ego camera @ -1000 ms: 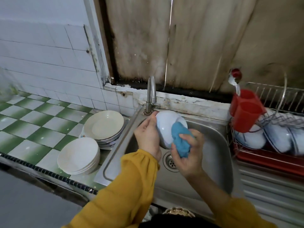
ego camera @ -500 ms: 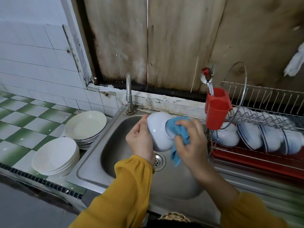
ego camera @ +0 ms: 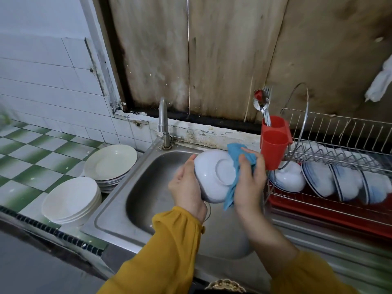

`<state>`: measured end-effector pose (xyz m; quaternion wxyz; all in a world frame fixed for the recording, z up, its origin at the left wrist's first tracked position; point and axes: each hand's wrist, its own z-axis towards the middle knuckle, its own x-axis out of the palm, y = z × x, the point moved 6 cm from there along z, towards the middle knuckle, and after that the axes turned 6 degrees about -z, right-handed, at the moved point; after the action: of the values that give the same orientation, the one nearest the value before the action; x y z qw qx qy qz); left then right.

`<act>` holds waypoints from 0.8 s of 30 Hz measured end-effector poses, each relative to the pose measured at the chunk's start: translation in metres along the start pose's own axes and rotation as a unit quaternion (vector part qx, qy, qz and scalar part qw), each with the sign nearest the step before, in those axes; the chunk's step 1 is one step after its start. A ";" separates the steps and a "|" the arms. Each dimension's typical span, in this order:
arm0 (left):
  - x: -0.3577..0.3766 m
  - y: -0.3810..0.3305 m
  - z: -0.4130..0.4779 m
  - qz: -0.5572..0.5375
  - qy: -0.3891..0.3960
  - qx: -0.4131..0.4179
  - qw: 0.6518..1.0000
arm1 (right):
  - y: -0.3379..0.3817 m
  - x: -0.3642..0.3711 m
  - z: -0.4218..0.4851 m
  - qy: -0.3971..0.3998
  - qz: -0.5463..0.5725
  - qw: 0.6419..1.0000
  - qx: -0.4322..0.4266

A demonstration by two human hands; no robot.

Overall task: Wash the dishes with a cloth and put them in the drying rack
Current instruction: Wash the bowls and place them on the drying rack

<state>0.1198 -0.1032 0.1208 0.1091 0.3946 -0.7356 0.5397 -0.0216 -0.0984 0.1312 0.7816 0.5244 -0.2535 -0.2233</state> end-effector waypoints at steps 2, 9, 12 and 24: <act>0.001 -0.002 -0.003 0.024 0.014 0.038 0.999 | -0.008 0.003 0.006 0.005 0.034 0.993 0.116; 0.004 -0.017 -0.009 0.042 0.059 0.105 0.992 | 0.027 0.000 -0.007 0.086 -0.032 0.990 -0.103; 0.008 -0.024 -0.012 0.095 0.113 0.163 0.975 | 0.009 0.010 0.020 0.123 0.006 0.984 0.125; 0.001 -0.041 -0.016 0.120 0.176 0.266 0.940 | 0.000 0.023 0.008 0.175 0.049 0.976 0.119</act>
<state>0.1438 -0.0941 0.1563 0.0626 0.2169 -0.5758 0.7858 -0.0090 -0.1178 0.1373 0.7559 0.6314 -0.1629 -0.0582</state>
